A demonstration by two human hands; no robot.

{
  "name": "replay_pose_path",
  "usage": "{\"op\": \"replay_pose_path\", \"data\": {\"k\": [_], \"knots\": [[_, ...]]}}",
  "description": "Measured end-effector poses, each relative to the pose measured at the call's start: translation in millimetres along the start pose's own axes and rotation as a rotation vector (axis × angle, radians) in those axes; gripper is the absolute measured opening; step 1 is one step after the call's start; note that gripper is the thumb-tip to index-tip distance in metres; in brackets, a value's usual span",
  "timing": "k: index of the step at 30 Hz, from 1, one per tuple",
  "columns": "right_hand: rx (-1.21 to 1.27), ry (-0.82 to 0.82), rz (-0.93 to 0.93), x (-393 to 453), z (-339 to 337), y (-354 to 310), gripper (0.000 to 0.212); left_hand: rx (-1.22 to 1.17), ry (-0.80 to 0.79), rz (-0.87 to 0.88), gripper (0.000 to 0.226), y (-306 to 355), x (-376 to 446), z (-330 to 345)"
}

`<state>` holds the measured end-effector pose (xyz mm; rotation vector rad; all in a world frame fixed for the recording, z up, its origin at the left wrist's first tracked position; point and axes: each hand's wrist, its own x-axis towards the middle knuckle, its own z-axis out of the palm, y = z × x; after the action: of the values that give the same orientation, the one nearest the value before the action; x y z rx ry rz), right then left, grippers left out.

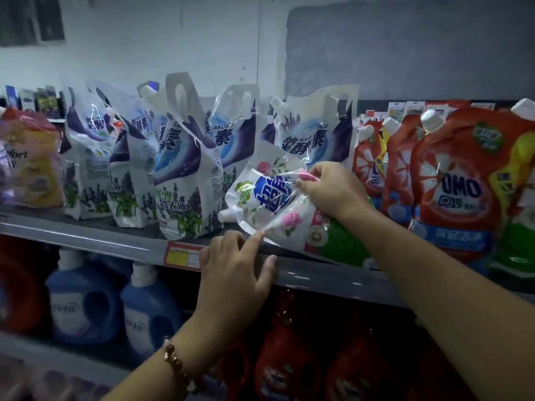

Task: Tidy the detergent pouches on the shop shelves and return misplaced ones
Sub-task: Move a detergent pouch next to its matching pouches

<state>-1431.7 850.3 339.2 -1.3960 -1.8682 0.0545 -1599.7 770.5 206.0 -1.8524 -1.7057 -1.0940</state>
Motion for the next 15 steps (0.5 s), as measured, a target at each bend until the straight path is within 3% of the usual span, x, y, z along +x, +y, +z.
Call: {"op": "replay_pose_path", "data": {"k": [3, 6, 10, 15], "knots": [[0.242, 0.083, 0.044, 1.2, -13.1, -0.2, 0.024, -0.147, -0.076, -0.056, 0.078, 12.0, 14.1, -11.3], [0.663, 0.14, 0.163, 0.3, -24.7, -5.0, 0.014, -0.456, -0.132, -0.031, 0.088, 30.7, 33.8, -26.1], [1.108, 0.157, 0.37, -3.6, -28.2, -10.6, 0.009, -0.79, -0.202, -0.018, 0.119, 53.7, 62.0, -27.6], [1.432, 0.041, 0.599, -14.2, -15.2, -15.6, 0.024, -0.65, -0.152, -0.03, 0.137, 38.4, 89.8, -15.8]]}}
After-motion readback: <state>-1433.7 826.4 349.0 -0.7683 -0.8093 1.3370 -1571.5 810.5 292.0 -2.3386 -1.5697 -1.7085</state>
